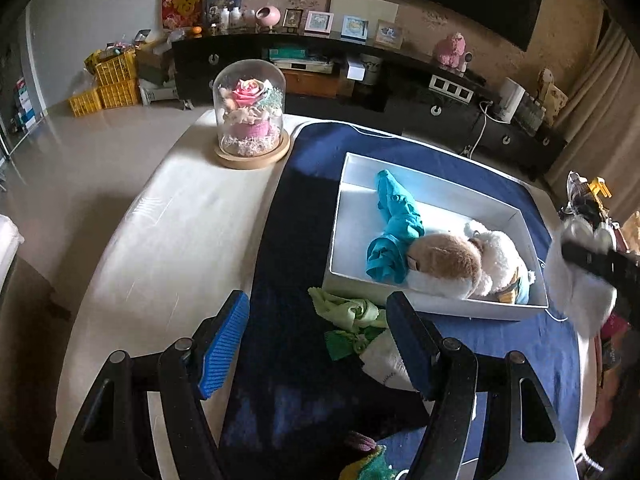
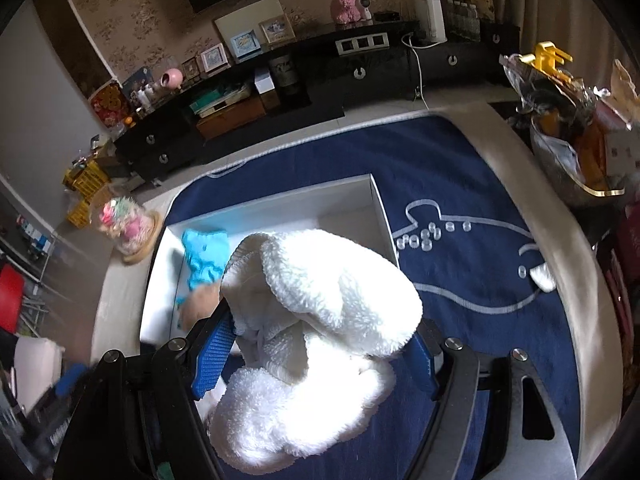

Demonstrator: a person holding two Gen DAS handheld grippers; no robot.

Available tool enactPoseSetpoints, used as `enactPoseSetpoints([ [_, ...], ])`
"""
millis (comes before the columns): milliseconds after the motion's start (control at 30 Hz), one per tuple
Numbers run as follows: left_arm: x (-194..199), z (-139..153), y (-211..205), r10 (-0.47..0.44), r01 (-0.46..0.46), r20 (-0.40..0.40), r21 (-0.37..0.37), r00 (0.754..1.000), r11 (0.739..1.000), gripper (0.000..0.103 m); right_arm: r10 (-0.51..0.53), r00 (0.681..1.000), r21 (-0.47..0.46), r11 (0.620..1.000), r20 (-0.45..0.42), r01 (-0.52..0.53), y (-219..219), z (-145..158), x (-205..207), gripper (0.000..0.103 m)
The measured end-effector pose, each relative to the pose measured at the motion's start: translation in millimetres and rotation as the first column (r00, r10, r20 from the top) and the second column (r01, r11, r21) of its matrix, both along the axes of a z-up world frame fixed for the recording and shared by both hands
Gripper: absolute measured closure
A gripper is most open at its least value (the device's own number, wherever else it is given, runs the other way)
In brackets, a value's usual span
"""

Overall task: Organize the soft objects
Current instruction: 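Lower the white fluffy plush into the box and open the right tool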

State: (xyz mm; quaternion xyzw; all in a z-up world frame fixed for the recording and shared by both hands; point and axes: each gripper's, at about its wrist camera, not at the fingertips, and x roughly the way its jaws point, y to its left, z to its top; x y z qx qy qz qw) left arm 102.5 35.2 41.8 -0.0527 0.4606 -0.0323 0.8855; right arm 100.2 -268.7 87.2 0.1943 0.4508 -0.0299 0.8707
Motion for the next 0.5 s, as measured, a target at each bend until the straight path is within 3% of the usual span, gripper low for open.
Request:
enactPoseSetpoints([
  [233,1.4,-0.3,0.1,0.002,-0.002,-0.007,-0.012,1.000,1.000,0.032,-0.013,1.000,-0.034,0.999,-0.011,0.013,-1.4,0.6,38.2,0.000],
  [500,2.7,-0.6,-0.2,-0.001,0.001,-0.014,-0.021,1.000,1.000,0.032,-0.013,0.996,-0.080,0.997,-0.092,0.005,4.2,-30.3,92.5,0.000],
])
